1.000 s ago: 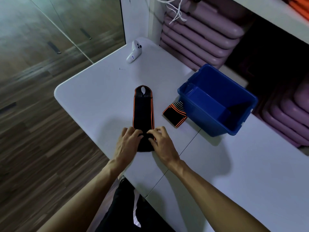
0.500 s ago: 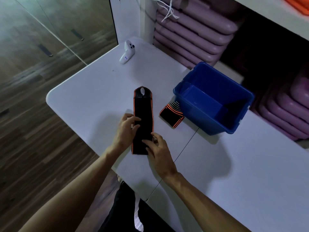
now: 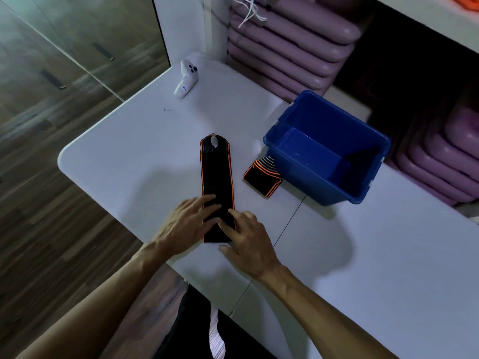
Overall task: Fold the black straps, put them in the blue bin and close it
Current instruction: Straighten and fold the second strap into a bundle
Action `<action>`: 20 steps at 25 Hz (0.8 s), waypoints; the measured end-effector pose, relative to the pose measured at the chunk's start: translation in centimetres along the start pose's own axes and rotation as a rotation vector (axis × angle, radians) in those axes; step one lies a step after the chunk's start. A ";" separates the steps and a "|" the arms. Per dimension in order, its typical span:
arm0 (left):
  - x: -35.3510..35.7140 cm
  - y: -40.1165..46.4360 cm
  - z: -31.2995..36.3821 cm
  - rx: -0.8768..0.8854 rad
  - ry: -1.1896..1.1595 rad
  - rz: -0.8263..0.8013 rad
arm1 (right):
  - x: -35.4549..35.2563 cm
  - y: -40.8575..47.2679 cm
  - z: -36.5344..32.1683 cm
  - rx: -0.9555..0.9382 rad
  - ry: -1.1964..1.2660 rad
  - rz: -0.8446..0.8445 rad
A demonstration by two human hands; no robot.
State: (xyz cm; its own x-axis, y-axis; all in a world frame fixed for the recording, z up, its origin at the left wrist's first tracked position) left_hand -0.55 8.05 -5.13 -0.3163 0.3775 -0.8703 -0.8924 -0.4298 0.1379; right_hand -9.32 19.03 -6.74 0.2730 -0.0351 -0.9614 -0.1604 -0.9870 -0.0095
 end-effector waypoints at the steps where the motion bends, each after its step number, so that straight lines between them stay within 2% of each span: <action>1: 0.5 -1.3 0.5 0.043 -0.003 -0.047 | 0.0 -0.1 0.1 -0.019 -0.020 0.003; 4: 2.1 -3.7 0.4 0.072 0.079 -0.136 | 0.2 0.0 0.1 -0.096 -0.077 0.050; 7: 2.1 -3.1 1.0 0.042 0.141 -0.094 | 0.2 0.1 0.0 -0.150 -0.127 0.079; 11: 0.3 -2.0 1.4 0.027 0.005 -0.042 | -1.0 0.9 0.3 -0.102 0.018 0.079; 13: -0.2 -1.5 0.4 -0.071 -0.143 -0.029 | -2.0 1.9 0.7 -0.046 0.167 0.048; 17: 0.4 -0.9 -1.8 -0.401 -0.354 0.035 | -1.6 4.1 1.9 0.214 0.475 -0.066; 20: 0.2 -0.1 -2.2 -0.488 -0.386 0.110 | -1.1 4.5 1.9 0.309 0.525 -0.001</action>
State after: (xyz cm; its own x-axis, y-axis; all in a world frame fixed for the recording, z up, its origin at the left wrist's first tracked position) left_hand 0.19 6.38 -6.34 -0.5727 0.5389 -0.6178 -0.6268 -0.7735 -0.0937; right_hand -12.10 14.95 -6.21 0.6918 -0.1840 -0.6982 -0.4061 -0.8987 -0.1655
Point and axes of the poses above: each hand's wrist, its own y-axis towards the middle knuckle, its own x-axis out of the palm, z = x × y, the point moved 8 cm from there along y, towards the middle knuckle, and after that the axes turned 6 degrees about -y, right-handed, at the moved point
